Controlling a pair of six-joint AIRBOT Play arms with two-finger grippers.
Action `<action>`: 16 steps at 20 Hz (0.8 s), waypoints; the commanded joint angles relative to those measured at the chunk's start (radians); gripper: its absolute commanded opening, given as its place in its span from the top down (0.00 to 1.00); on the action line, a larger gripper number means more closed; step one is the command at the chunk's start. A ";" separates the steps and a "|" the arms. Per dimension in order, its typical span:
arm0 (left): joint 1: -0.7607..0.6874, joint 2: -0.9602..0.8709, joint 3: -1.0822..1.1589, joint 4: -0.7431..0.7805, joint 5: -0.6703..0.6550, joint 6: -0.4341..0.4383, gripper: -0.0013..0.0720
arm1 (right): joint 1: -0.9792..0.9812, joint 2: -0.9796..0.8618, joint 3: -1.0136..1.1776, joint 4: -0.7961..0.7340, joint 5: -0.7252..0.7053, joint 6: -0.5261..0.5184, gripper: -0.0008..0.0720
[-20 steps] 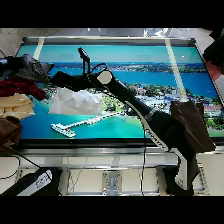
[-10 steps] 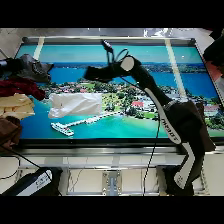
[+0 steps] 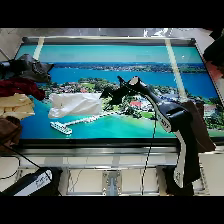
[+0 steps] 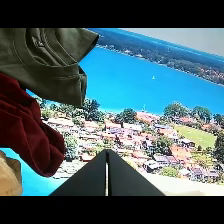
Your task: Fold the shirts.
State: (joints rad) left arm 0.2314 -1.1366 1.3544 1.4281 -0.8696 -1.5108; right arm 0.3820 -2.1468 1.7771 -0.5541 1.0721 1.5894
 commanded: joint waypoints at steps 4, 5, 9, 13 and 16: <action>0.000 -0.003 0.000 0.000 0.000 0.001 0.97 | 0.104 -0.078 0.071 0.182 -0.033 -0.066 0.34; 0.000 -0.003 0.000 0.000 0.000 0.001 0.97 | 0.118 -0.078 0.097 0.182 -0.033 -0.066 0.44; 0.000 -0.003 0.000 0.000 -0.006 0.000 0.97 | 0.101 -0.069 0.241 0.164 -0.019 -0.066 0.97; 0.000 -0.003 0.000 0.000 -0.019 0.001 0.97 | -0.056 0.057 0.301 -0.052 0.104 -0.018 0.97; 0.000 -0.003 0.000 0.000 -0.018 0.000 0.97 | -0.234 0.210 0.263 -0.245 0.196 0.033 0.97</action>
State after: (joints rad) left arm 0.2314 -1.1393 1.3540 1.4281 -0.8841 -1.5105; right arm 0.2802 -2.0491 2.0472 -0.6174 1.1744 1.5715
